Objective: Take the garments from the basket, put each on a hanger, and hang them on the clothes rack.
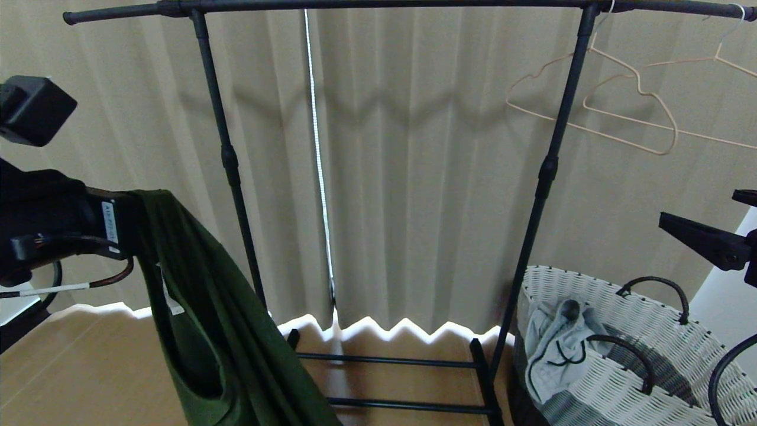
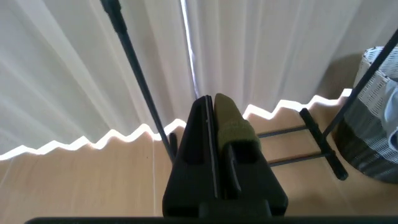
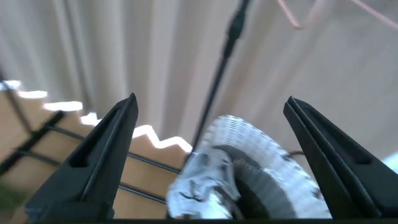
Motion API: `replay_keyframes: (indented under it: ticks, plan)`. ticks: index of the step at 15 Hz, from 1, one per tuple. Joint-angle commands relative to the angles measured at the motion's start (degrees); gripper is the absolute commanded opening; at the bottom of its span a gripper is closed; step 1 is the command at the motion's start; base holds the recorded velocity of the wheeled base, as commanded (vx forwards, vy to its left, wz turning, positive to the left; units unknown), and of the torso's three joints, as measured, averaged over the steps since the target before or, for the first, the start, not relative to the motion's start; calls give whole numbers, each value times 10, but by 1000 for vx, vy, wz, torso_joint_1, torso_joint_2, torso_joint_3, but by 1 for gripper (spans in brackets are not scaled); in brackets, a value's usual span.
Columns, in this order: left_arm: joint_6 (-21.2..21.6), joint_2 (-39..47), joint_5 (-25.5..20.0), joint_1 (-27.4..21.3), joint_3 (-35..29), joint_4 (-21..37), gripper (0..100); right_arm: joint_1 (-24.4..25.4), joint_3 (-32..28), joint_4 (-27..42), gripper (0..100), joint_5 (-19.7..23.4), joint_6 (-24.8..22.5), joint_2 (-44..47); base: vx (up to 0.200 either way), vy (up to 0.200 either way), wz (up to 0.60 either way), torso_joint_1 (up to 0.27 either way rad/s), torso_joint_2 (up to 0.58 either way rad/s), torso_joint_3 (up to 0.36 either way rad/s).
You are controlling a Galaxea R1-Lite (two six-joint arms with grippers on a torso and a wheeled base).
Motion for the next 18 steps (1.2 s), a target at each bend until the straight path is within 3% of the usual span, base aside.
replay_keyframes:
  ticks: [1,6,10,18]
  plan:
    - [1,-32,-2,6,13,-1,0,-1,3,0,100,-7,-9,-5,0,0,0,0,0,0]
    - [2,-42,-12,3,21,-4,0,-14,23,0,100,-11,-22,-18,0,0,0,0,0,0]
    - [11,-67,-12,3,48,-4,0,-41,49,0,100,-11,-81,-36,0,0,0,0,0,0]
    - [47,-67,-21,0,64,-17,0,-43,47,0,100,-9,-83,-57,0,0,0,10,-42,-26]
